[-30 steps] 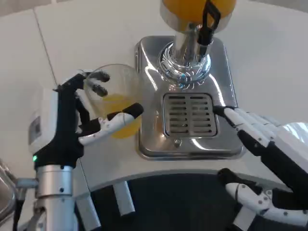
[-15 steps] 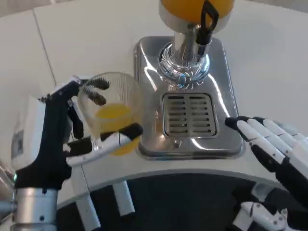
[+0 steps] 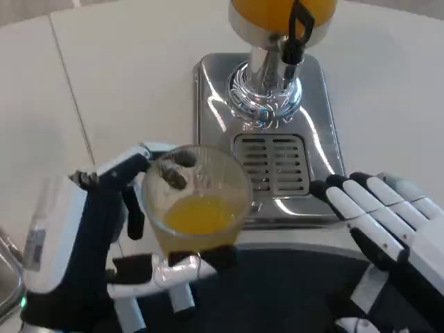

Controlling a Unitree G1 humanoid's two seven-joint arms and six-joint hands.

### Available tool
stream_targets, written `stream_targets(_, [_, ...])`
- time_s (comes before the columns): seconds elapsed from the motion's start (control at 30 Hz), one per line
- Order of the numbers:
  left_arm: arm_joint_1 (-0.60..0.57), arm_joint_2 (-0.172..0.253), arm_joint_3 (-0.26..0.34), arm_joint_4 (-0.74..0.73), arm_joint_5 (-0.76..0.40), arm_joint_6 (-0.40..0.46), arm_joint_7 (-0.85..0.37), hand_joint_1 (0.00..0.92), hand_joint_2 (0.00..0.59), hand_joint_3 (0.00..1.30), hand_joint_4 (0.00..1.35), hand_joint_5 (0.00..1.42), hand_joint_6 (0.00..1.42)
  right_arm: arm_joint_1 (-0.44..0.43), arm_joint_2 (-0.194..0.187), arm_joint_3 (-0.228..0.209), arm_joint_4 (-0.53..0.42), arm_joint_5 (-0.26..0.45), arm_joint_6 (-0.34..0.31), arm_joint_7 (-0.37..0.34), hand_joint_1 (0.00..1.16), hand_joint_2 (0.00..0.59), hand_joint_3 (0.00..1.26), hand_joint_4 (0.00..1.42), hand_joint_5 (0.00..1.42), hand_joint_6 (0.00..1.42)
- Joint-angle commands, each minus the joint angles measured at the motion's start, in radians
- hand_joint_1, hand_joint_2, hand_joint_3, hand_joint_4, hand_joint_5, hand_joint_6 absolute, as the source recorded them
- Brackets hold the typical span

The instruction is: Grasp the cup under the faucet to collect the drink, then remove the cup.

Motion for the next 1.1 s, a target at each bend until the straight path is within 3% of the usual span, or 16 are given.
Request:
stream_targets(0.03, [0.029,-0.012,-0.013,-0.034,-0.004,-0.070,-0.022,0.760,0.000,1.04,1.03,1.25,1.42,0.066,0.048,-0.042,0.001,-0.028,-0.101,-0.080,0.20,0.508,0.00,0.00,0.00,0.00])
stream_targets(0.13, [0.037,-0.021,-0.023,-0.040,-0.001,-0.086,-0.038,0.761,0.000,1.04,1.03,1.25,1.42,0.111,0.091,-0.039,0.003,-0.056,-0.157,-0.116,0.17,0.514,0.00,0.00,0.00,0.00])
stream_targets(0.27, [0.046,-0.029,-0.021,-0.035,-0.011,-0.098,-0.051,0.764,0.000,1.04,1.03,1.25,1.42,0.132,0.125,-0.007,-0.009,-0.087,-0.166,-0.103,0.16,0.512,0.00,0.00,0.00,0.00])
stream_targets(0.67, [0.050,-0.049,-0.022,-0.021,-0.006,-0.124,-0.062,0.760,0.000,1.04,1.03,1.24,1.42,0.077,0.178,0.102,-0.046,-0.150,-0.105,-0.059,0.10,0.523,0.00,0.00,0.00,0.00])
stream_targets(0.9, [0.048,-0.060,-0.020,-0.017,-0.004,-0.122,-0.067,0.760,0.000,1.04,1.03,1.24,1.42,0.079,0.189,0.125,-0.031,-0.175,-0.109,-0.071,0.09,0.523,0.00,0.00,0.00,0.00])
stream_targets(1.1, [0.047,-0.062,-0.015,-0.018,-0.002,-0.124,-0.066,0.760,0.000,1.04,1.03,1.24,1.42,0.104,0.220,0.156,-0.033,-0.207,-0.108,-0.085,0.09,0.522,0.00,0.00,0.00,0.00])
